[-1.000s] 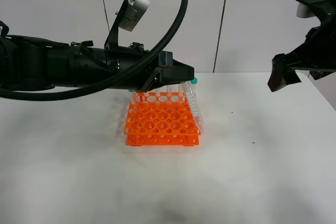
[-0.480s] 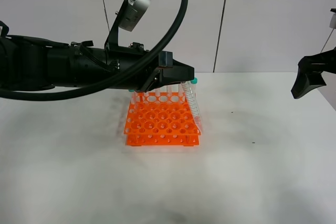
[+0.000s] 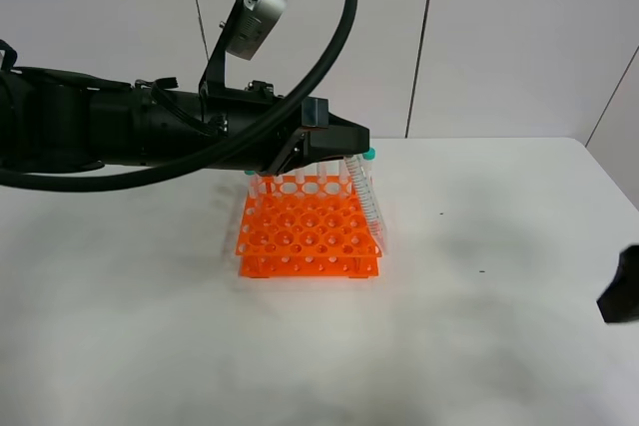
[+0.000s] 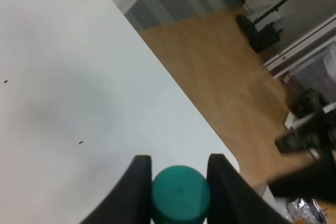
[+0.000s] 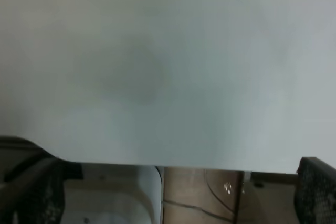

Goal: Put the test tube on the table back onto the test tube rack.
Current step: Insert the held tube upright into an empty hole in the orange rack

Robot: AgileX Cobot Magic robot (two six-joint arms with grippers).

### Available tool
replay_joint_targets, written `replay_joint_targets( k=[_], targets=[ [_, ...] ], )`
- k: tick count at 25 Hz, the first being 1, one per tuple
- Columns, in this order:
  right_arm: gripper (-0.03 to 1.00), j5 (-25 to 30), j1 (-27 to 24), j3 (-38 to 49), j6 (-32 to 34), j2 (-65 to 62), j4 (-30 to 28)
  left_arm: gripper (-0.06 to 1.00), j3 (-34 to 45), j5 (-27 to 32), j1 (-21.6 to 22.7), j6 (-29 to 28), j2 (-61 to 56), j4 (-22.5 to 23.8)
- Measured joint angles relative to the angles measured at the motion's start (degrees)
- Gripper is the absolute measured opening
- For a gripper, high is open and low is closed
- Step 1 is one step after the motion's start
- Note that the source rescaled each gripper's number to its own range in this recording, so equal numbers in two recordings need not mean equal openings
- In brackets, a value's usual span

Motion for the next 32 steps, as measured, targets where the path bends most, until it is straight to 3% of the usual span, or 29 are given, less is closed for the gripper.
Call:
replay_joint_targets(
  k=[6,11,32],
  targets=[
    [0.94,-7.5,0.0,12.0,-0.1,-20.7,0.0,0.0,0.0,0.0,0.0,0.0,0.0,0.0],
    [0.94,-9.3,0.0,12.8,0.1,-32.8,0.0,0.0,0.0,0.0,0.0,0.0,0.0,0.0],
    [0.94,-9.5,2.6,12.9,0.2,-52.2,0.0,0.0,0.0,0.1,0.0,0.0,0.0,0.0]
  ],
)
